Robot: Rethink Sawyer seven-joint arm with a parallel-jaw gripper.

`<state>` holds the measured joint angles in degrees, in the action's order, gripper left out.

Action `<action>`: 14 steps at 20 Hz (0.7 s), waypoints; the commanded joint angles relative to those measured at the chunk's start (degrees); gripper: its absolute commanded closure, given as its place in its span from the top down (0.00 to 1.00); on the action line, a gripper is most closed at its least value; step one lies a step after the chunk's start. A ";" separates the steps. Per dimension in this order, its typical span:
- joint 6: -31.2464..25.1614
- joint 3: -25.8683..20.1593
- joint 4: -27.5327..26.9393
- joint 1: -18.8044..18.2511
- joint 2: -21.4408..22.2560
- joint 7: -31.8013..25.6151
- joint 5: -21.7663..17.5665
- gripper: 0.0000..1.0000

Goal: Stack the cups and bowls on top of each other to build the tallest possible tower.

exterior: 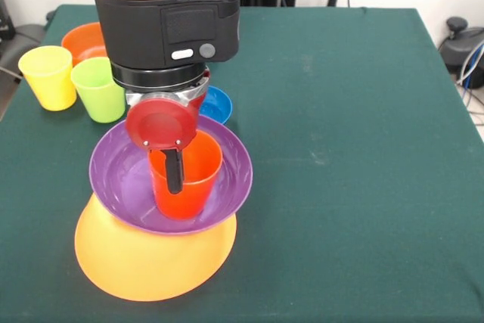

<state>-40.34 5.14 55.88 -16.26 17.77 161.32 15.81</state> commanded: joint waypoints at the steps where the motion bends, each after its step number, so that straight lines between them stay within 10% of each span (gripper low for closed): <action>1: -3.60 -6.35 9.83 -1.91 0.52 -8.85 -3.12 0.00; 14: -2.09 -8.36 14.20 -3.41 2.86 -10.26 -4.42 0.00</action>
<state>-40.35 3.80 63.35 -19.04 21.95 161.32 15.37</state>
